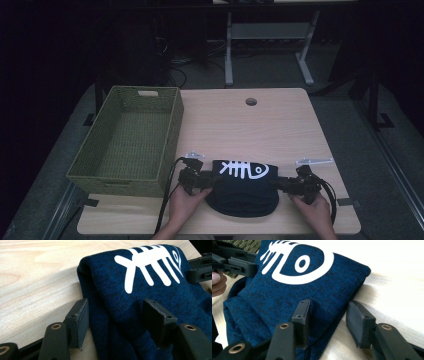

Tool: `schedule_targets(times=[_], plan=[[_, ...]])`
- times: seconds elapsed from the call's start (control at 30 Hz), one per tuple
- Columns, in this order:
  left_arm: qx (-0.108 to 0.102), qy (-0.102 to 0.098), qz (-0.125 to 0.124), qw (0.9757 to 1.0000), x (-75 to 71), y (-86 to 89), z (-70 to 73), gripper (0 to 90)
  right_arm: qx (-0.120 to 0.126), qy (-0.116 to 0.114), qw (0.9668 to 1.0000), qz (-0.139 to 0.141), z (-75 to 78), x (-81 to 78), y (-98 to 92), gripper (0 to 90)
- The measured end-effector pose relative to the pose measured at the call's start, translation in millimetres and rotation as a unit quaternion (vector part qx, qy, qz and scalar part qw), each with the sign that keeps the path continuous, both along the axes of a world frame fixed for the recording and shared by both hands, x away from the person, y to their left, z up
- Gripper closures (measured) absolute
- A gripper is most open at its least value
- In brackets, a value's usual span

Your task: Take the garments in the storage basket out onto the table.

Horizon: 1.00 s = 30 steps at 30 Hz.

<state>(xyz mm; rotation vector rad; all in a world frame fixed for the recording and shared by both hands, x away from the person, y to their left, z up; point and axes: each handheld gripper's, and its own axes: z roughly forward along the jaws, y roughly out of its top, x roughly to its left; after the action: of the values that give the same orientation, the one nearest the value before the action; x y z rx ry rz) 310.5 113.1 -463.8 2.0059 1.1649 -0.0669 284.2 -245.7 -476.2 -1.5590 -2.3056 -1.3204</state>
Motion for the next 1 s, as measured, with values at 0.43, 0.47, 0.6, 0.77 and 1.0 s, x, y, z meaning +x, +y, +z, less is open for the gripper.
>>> schedule_targets(times=[0.43,0.47,0.6,0.77,1.0], plan=[[-0.011,0.005,-0.006,0.9999,-1.1,-3.2,-2.7,58.4,0.002,0.010,0.9998,0.016,-1.8,-0.7,8.6,71.1],[-0.010,0.004,-0.007,0.9999,-1.3,-3.3,-2.4,61.4,0.003,0.008,0.9998,0.018,-1.7,-0.8,9.1,72.9],[-0.016,0.003,-0.012,0.9998,0.1,-2.2,-0.2,70.6,0.003,0.007,0.9997,0.022,0.5,-0.4,9.6,76.9],[-0.018,0.006,-0.013,0.9997,2.1,-1.3,1.8,74.4,0.016,0.014,0.9995,0.022,2.0,1.1,6.4,78.4],[-0.030,0.000,-0.006,0.9995,4.8,-0.9,11.1,76.4,0.023,0.006,0.9995,0.023,10.6,3.6,5.4,78.9]])
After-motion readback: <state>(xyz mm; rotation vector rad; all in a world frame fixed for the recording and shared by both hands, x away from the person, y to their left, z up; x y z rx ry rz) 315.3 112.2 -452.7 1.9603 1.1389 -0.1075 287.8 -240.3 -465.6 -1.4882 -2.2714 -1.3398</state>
